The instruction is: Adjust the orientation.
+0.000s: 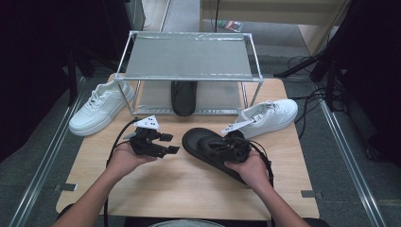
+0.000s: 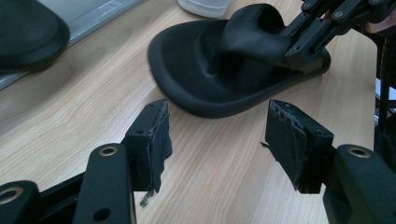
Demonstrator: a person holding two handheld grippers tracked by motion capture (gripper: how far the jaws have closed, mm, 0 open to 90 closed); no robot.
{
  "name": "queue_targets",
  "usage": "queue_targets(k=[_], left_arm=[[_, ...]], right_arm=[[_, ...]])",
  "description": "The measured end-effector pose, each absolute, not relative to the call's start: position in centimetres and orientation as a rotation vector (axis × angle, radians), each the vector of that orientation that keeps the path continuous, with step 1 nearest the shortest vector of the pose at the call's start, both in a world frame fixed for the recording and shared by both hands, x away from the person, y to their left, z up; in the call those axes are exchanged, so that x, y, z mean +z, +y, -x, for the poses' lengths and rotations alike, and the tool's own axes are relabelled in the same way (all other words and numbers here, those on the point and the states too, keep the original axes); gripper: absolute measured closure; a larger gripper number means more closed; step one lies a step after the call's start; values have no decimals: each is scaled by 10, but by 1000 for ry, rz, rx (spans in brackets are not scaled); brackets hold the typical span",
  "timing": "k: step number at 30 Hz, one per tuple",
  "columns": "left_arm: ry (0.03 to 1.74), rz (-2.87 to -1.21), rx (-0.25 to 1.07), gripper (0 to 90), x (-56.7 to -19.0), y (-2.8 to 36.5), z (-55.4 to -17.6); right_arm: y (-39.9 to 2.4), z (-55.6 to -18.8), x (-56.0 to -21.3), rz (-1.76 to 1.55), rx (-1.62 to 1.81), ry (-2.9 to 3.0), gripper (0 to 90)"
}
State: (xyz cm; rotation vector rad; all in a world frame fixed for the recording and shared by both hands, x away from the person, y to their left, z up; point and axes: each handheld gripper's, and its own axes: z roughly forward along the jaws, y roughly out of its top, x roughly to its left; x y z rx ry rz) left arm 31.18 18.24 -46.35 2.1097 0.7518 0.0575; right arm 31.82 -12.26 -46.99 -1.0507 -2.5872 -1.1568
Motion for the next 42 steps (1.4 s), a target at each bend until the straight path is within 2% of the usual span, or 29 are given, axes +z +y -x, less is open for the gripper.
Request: queue_targets(k=[16, 22, 26, 30, 34, 42], left_arm=[[810, -2108, 69, 402, -469, 198, -300], [819, -2100, 62, 399, -470, 199, -300], [824, -2089, 56, 395, -469, 201, -300], [827, -2094, 54, 393, -470, 200, -300], [824, -2101, 41, 394, -470, 200, -302], [834, -2125, -25, 540, -475, 193, -305]], right_arm=[[-60, -342, -481, 1010, -1108, -2627, 813], [-44, -349, -495, 996, -1091, -2632, 799], [-43, -348, -496, 991, -1098, -2642, 792], [-47, -350, -495, 969, -1138, -2636, 733], [-55, -347, -487, 951, -1170, -2623, 712], [-84, -338, -468, 930, -1291, -2645, 706]])
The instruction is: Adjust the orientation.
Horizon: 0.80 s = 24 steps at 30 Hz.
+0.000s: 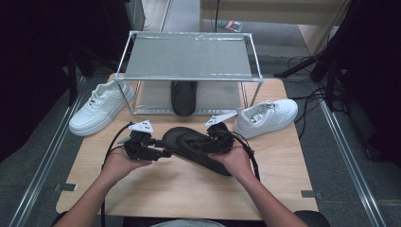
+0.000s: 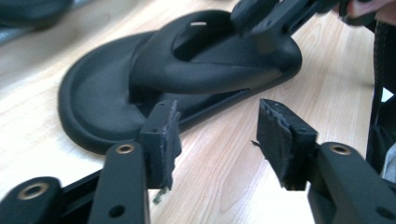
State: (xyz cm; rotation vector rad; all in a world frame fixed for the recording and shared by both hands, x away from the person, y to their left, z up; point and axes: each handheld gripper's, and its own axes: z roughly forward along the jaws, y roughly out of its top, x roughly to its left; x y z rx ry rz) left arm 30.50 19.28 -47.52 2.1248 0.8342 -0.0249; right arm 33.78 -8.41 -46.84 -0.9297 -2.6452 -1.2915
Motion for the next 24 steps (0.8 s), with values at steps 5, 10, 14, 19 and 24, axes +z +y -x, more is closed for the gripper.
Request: queue_targets(k=[5, 10, 14, 19, 24], left_arm=[[849, -2121, -28, 677, -477, 190, -309], [861, -2106, -18, 837, -478, 191, -315], [865, -2105, -81, 900, -481, 185, -322], [858, -2126, -109, 900, -488, 170, -328], [854, -2165, -105, 898, -496, 162, -334]], right_arm=[[-94, -334, -476, 955, -1301, -2708, 775], [-96, -329, -480, 942, -1276, -2747, 900], [-97, -327, -481, 945, -1245, -2775, 900], [-99, -324, -487, 964, -1203, -2789, 900], [-95, -319, -494, 949, -1157, -2809, 900]])
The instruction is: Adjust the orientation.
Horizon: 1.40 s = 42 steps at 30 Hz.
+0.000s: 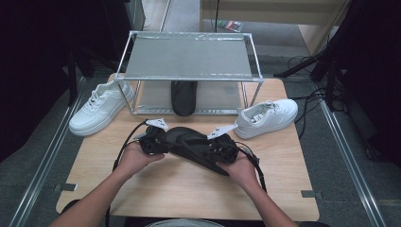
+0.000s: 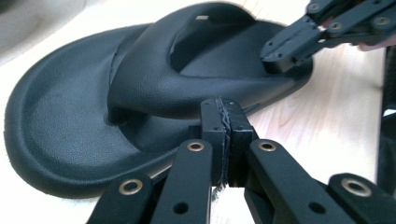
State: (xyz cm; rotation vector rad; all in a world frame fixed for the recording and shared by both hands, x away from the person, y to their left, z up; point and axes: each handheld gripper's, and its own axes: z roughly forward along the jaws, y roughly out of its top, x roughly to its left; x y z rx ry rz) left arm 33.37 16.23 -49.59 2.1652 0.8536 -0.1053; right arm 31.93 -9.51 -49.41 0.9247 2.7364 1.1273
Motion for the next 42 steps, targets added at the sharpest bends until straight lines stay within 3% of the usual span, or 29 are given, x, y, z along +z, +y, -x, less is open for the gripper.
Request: queue_targets(k=[42], left_arm=[[816, -2189, -49, 868, -496, 146, -337]], right_arm=[[-67, -299, -497, -894, 1218, 2749, 900]])
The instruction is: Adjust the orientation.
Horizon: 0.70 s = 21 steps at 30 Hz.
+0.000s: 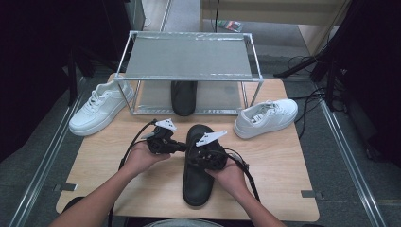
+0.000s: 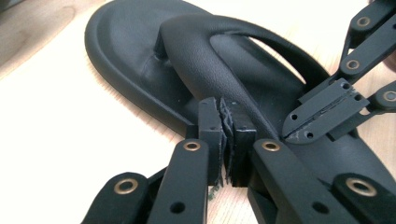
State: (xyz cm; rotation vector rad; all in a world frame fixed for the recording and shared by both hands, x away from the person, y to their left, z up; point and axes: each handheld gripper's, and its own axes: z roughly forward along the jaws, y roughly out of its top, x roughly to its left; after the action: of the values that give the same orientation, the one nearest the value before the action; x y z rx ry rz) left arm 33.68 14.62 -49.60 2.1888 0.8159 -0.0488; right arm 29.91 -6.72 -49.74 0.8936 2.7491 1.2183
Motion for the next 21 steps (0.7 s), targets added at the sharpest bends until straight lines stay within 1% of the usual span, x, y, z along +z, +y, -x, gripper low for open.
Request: queue_targets(k=[2, 7, 10, 12, 14, 15, 17, 21], left_arm=[[817, -2173, -73, 836, -494, 149, -337], [786, -2150, -130, 672, -487, 154, -335], [779, -2151, -138, 572, -481, 156, -333], [778, -2160, -141, 528, -479, 157, -332], [796, -2176, -158, 517, -476, 157, -332], [795, -2180, -171, 513, -475, 157, -333], [780, -2174, -158, 506, -472, 159, -332], [773, -2159, -135, 470, -469, 163, -331]], right_arm=[[-70, -298, -495, -901, 1228, 2737, 900], [-85, -295, -485, -939, 1295, 2692, 867], [-95, -292, -477, -945, 1321, 2658, 807], [-100, -289, -475, -959, 1324, 2630, 753], [-105, -286, -474, -976, 1318, 2609, 707], [-107, -283, -474, -992, 1318, 2593, 701], [-112, -280, -476, -1011, 1322, 2568, 666], [-118, -275, -477, -1022, 1267, 2516, 635]])
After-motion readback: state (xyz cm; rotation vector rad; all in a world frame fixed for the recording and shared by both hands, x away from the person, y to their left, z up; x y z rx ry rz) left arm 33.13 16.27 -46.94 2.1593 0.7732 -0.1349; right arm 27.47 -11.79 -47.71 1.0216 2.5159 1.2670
